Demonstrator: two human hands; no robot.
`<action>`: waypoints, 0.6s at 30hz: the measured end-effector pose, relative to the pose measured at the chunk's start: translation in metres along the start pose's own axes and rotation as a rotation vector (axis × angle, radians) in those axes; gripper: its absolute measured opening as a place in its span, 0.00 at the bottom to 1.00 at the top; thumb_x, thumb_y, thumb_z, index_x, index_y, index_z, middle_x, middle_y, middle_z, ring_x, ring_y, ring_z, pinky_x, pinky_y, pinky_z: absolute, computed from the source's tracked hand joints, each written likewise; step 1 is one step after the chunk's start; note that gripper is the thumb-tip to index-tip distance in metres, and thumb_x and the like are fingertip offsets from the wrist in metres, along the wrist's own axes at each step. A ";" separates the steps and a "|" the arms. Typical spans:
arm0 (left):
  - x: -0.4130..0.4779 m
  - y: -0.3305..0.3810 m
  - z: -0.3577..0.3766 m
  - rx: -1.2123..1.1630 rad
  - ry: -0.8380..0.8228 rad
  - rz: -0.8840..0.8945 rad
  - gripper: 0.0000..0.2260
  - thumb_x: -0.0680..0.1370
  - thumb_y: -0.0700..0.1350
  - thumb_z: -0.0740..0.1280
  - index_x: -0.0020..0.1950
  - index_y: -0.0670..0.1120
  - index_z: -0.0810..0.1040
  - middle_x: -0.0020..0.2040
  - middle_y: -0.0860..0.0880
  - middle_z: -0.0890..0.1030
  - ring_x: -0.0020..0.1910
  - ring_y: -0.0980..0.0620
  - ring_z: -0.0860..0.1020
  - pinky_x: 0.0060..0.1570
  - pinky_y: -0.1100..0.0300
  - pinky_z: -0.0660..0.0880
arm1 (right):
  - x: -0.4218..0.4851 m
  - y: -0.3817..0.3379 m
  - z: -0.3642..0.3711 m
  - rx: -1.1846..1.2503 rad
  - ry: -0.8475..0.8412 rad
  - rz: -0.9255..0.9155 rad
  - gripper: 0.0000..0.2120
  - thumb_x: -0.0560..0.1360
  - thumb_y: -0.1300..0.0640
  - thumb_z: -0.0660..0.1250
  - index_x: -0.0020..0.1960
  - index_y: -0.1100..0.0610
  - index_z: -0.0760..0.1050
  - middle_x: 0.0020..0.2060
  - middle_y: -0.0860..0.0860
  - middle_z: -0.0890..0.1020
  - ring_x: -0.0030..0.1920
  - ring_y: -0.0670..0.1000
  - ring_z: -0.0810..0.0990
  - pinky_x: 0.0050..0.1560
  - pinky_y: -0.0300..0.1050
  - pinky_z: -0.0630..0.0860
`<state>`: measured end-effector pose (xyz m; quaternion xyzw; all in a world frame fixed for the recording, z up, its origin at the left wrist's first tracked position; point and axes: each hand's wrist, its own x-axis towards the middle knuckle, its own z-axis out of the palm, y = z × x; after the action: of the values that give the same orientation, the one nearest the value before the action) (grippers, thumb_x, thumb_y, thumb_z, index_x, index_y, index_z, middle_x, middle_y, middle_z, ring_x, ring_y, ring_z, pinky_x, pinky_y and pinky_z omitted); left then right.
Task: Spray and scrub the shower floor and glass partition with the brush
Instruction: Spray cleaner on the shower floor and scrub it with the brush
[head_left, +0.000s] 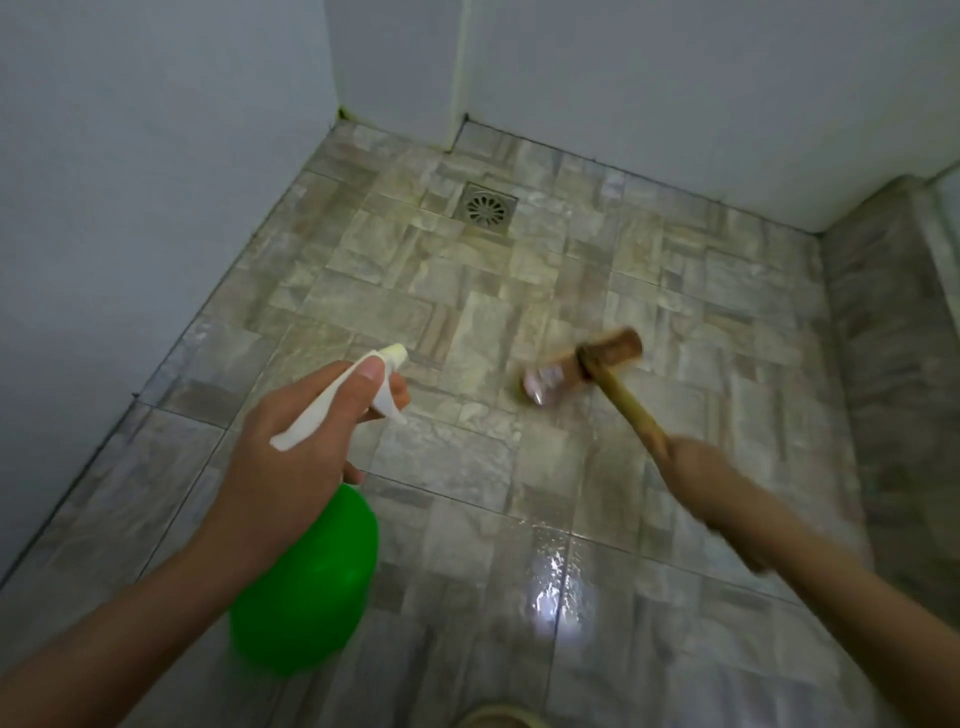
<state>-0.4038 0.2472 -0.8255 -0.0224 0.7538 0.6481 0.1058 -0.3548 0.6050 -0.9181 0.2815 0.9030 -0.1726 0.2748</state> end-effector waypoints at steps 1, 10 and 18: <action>0.001 0.003 0.004 0.010 -0.021 -0.003 0.15 0.75 0.58 0.61 0.46 0.54 0.84 0.44 0.60 0.86 0.47 0.65 0.83 0.27 0.64 0.77 | -0.037 0.034 0.013 -0.011 -0.003 0.080 0.24 0.82 0.45 0.49 0.47 0.61 0.76 0.39 0.56 0.79 0.39 0.55 0.78 0.36 0.43 0.69; 0.012 0.029 0.066 0.143 -0.249 -0.066 0.14 0.81 0.56 0.62 0.51 0.54 0.85 0.47 0.58 0.87 0.45 0.66 0.83 0.26 0.67 0.75 | -0.007 0.032 -0.014 0.237 0.103 0.147 0.30 0.79 0.36 0.45 0.47 0.60 0.72 0.39 0.59 0.78 0.34 0.58 0.76 0.29 0.44 0.71; 0.016 0.048 0.109 0.144 -0.363 -0.010 0.12 0.81 0.55 0.62 0.51 0.54 0.84 0.44 0.60 0.87 0.46 0.63 0.84 0.28 0.62 0.76 | -0.136 0.183 0.064 0.369 0.113 0.372 0.36 0.77 0.31 0.43 0.54 0.60 0.75 0.33 0.48 0.75 0.44 0.58 0.80 0.47 0.49 0.76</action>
<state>-0.4134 0.3637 -0.7973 0.0987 0.7668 0.5852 0.2445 -0.1254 0.6620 -0.9168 0.4973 0.8028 -0.2649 0.1951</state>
